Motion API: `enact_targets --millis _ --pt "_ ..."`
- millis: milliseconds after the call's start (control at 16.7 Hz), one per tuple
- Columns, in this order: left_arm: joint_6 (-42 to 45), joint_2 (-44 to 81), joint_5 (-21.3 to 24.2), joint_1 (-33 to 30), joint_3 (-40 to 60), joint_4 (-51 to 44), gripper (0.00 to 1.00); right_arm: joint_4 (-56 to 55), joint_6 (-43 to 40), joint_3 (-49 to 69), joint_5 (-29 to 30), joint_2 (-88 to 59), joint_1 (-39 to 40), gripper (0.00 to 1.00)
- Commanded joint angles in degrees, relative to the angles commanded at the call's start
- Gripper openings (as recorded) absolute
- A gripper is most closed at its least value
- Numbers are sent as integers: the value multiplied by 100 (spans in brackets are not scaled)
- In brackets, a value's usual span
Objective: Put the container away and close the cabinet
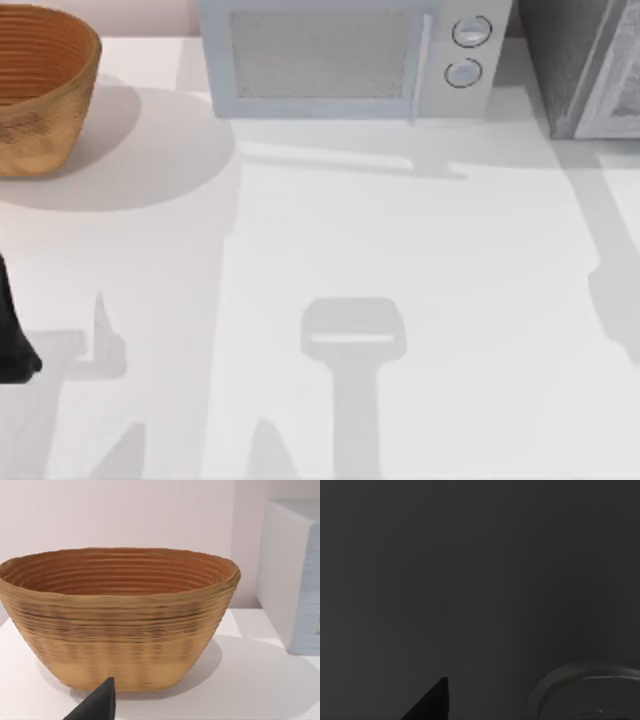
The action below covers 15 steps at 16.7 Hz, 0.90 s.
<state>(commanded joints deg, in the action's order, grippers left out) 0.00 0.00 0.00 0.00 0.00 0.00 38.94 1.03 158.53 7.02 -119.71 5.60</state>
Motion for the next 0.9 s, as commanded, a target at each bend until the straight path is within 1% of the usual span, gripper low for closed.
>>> enact_targets --millis 360,540,720,900 --pt "0 0 0 0 0 0 100 0 0 -2 0 0 13 100" --pt "0 0 0 0 0 0 100 -170 -33 -347 -70 329 5 100" --pt "0 0 0 0 0 0 100 -549 -110 -1227 -209 1164 -29 100" --pt "0 0 0 0 0 0 100 -1051 -207 -2648 -369 2454 -92 100"
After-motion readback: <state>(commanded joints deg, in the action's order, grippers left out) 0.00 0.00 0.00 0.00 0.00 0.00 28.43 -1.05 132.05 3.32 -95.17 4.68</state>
